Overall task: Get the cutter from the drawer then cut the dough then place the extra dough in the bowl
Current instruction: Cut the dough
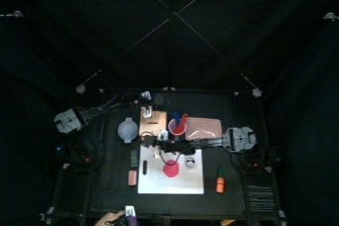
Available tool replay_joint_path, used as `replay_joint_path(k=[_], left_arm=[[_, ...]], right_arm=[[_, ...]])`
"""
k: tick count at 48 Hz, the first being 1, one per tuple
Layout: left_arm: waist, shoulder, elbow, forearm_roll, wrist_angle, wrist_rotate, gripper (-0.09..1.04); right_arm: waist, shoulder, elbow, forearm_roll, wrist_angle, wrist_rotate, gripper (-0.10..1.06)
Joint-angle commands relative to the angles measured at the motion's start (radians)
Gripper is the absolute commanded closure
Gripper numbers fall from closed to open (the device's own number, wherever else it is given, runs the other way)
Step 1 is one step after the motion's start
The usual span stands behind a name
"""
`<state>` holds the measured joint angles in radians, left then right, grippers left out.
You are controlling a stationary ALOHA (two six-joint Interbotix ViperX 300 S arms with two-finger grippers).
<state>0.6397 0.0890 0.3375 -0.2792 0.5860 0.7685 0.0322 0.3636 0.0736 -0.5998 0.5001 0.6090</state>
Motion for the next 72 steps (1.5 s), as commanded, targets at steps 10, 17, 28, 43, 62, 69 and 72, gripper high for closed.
replay_joint_path(k=[10,17,28,43,62,69,72], left_arm=[[-0.003,-0.135,0.011,-0.051,-0.127,-0.002,0.6],[-0.069,-0.19,0.091,-0.107,-0.27,0.011,0.6],[-0.267,-0.264,0.258,-0.181,-0.541,-0.003,0.6],[-0.604,-0.308,0.439,-0.31,-1.0,-0.005,0.6],[-0.793,-0.265,0.571,-0.344,-1.321,-0.064,0.54],[-0.818,-0.276,0.591,-0.341,-1.342,-0.1,0.43],[-0.819,-0.276,0.594,-0.341,-1.345,-0.11,0.39]], right_arm=[[0.08,-0.202,0.077,-0.008,-0.002,-0.011,0.83],[0.107,-0.319,0.183,-0.017,0.018,-0.003,0.83],[0.117,-0.511,0.394,0.034,0.017,0.02,0.82],[0.117,-0.663,0.528,0.202,0.081,0.028,0.78],[0.187,-0.69,0.569,0.29,0.169,0.034,0.2],[0.196,-0.65,0.584,0.339,0.178,0.032,-0.08],[0.202,-0.63,0.588,0.336,0.183,0.032,-0.09]])
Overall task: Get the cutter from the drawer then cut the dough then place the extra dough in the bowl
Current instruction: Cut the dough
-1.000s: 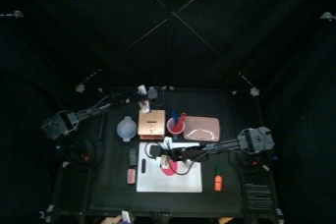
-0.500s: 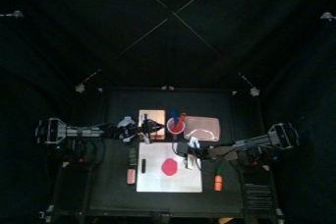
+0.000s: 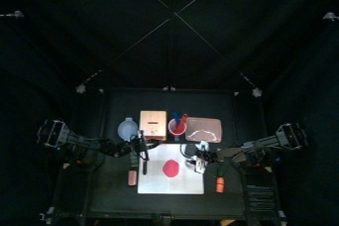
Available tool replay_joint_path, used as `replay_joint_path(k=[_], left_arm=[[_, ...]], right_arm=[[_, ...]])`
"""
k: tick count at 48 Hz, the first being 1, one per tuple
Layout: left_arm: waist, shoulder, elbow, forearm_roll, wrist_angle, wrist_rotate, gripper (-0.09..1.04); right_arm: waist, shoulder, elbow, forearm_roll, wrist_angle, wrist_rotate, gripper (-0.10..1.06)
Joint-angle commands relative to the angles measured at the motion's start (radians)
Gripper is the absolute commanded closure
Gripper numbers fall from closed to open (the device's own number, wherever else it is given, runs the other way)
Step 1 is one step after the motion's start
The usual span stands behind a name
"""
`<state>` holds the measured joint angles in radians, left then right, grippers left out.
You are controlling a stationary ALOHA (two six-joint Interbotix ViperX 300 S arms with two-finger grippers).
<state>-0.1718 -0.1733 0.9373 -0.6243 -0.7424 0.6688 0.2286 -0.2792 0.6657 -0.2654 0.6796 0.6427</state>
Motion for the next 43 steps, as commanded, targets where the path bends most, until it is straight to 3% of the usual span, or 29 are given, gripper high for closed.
replay_joint_path(k=[1,9,27,43], left_arm=[[-0.008,-0.014,-0.006,0.005,-0.017,-0.014,0.38],[-0.011,-0.012,-0.006,0.005,-0.021,-0.043,0.33],[-0.02,-0.011,0.018,-0.014,-0.021,-0.058,0.33],[-0.02,-0.009,0.04,-0.08,-0.029,-0.058,0.33]], right_arm=[[0.008,0.021,-0.005,0.0,0.005,-0.002,-0.09],[0.008,0.081,-0.018,-0.026,0.012,-0.003,-0.08],[0.002,0.155,-0.018,-0.055,-0.002,-0.009,-0.04],[0.0,0.189,-0.026,-0.046,-0.046,-0.012,0.21]])
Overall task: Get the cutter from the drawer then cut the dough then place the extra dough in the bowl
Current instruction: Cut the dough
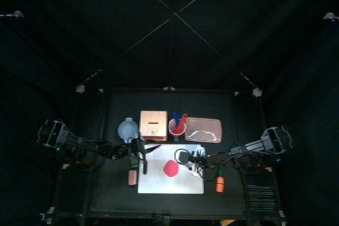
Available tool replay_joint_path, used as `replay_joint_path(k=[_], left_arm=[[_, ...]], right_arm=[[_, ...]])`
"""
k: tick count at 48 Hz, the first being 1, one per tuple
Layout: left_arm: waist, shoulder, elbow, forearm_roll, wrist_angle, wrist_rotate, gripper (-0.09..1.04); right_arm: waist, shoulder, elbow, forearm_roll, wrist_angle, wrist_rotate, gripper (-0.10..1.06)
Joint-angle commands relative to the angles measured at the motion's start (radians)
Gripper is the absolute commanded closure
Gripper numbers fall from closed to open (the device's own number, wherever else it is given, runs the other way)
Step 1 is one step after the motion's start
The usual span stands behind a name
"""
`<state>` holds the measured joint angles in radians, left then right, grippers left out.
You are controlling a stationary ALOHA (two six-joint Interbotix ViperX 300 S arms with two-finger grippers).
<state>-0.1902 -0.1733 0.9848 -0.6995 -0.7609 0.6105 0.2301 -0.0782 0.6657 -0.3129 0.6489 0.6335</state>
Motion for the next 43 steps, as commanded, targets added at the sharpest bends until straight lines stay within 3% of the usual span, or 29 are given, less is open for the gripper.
replay_joint_path(k=[1,15,28,43], left_arm=[[-0.002,-0.009,-0.006,-0.005,-0.011,0.0,0.33],[-0.002,0.0,-0.002,-0.025,-0.011,0.0,0.33],[-0.005,0.002,0.021,-0.026,-0.011,-0.015,0.33],[-0.012,-0.017,0.094,-0.11,-0.006,-0.064,0.33]], right_arm=[[-0.002,-0.011,-0.028,0.003,-0.015,-0.002,0.22],[0.003,-0.017,-0.077,0.028,0.021,-0.006,0.45],[0.002,0.018,-0.207,0.018,0.043,-0.02,0.47],[-0.006,0.161,-0.388,0.046,0.106,-0.175,0.47]])
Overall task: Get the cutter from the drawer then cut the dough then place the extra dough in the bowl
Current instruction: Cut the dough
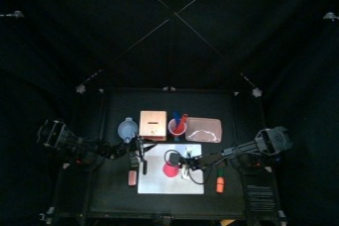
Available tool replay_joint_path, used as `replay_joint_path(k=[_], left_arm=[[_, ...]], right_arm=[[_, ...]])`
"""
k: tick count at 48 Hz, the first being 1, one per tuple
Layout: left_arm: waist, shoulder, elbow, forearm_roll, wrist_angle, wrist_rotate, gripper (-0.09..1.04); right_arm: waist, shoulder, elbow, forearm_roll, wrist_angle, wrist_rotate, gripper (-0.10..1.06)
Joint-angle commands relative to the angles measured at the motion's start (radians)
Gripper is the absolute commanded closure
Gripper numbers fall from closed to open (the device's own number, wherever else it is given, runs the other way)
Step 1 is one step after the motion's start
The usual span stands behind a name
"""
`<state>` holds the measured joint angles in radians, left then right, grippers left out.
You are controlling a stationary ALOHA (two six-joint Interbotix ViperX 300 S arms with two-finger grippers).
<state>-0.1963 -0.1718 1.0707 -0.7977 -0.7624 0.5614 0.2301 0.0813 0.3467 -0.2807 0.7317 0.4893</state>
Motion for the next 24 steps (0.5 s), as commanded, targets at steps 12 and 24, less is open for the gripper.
replay_joint_path(k=[12,24], left_arm=[[-0.009,-0.031,0.041,-0.012,-0.005,-0.055,0.33],[-0.009,-0.031,0.048,-0.014,-0.005,-0.055,0.33]], right_arm=[[-0.035,0.08,-0.138,0.089,0.037,-0.129,0.48],[-0.063,0.115,-0.156,0.08,0.035,-0.138,0.48]])
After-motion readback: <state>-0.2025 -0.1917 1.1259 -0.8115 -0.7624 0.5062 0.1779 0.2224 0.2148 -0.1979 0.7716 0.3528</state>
